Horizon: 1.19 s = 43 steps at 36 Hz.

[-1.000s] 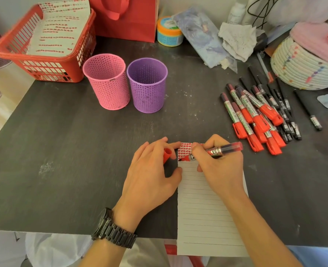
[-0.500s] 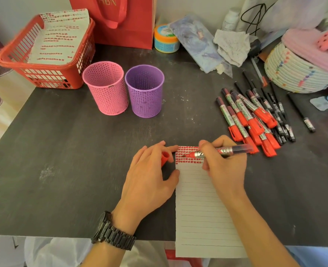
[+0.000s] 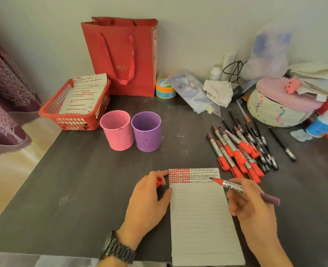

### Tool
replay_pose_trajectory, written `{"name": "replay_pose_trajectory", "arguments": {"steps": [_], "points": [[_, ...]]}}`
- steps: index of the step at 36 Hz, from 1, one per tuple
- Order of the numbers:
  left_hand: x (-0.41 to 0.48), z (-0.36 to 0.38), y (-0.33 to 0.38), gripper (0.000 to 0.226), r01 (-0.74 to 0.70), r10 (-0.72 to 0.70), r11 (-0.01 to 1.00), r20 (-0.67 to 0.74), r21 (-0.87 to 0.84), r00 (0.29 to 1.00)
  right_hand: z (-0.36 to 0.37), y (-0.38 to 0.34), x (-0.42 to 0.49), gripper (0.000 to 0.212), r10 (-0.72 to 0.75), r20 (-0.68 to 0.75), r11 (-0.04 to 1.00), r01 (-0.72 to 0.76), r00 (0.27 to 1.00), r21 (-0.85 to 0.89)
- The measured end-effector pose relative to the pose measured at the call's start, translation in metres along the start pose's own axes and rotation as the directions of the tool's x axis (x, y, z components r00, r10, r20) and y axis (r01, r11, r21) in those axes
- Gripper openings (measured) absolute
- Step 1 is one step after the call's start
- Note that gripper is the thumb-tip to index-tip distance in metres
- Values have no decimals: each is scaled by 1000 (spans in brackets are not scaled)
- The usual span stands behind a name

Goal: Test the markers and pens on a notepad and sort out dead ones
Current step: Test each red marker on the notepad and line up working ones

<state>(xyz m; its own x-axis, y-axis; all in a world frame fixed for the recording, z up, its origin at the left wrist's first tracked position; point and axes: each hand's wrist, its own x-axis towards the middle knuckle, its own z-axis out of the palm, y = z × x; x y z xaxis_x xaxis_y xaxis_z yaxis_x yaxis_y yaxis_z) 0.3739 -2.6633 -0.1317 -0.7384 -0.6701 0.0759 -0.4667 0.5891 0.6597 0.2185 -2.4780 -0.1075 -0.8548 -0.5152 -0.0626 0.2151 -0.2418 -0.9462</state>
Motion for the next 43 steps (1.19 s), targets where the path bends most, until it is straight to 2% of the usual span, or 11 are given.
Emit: {"name": "replay_pose_trajectory", "arguments": {"steps": [2,5,8,10,14,17,21,30,36,43], "points": [[1,-3,3,29,48,-50,994,-16,-98,999,-4,3,-4,31,13,26,1000,-14,1000,22],[0,-6,5,33,87,-99,980,-60,-179,993,-5,4,-8,24,-4,31,998,2,1000,56],[-6,-5,8,14,73,-100,975,-120,-210,988,-5,7,-11,20,-44,17,998,43,999,39],[-10,-3,12,2,42,-67,967,-93,-252,993,-4,9,-12,21,-73,15,997,73,997,-9],[-15,2,28,30,-44,40,949,-20,-312,999,-3,7,-13,35,-69,-21,997,68,997,-40],[-19,8,37,39,-79,88,935,10,-344,996,-3,2,-11,12,-38,-39,999,38,999,7],[-22,20,38,23,-33,42,917,15,-397,999,-5,2,-11,11,-24,-54,1000,25,998,18],[-20,17,31,34,8,-39,879,-56,-477,998,-7,4,-12,19,-21,-42,998,24,999,64],[-18,16,27,27,-38,-17,834,-95,-551,995,-9,6,-12,23,-13,-6,986,14,1000,165],[-18,16,28,28,-64,5,848,-113,-527,994,-4,3,-14,11,-18,38,1000,17,999,16]]}}
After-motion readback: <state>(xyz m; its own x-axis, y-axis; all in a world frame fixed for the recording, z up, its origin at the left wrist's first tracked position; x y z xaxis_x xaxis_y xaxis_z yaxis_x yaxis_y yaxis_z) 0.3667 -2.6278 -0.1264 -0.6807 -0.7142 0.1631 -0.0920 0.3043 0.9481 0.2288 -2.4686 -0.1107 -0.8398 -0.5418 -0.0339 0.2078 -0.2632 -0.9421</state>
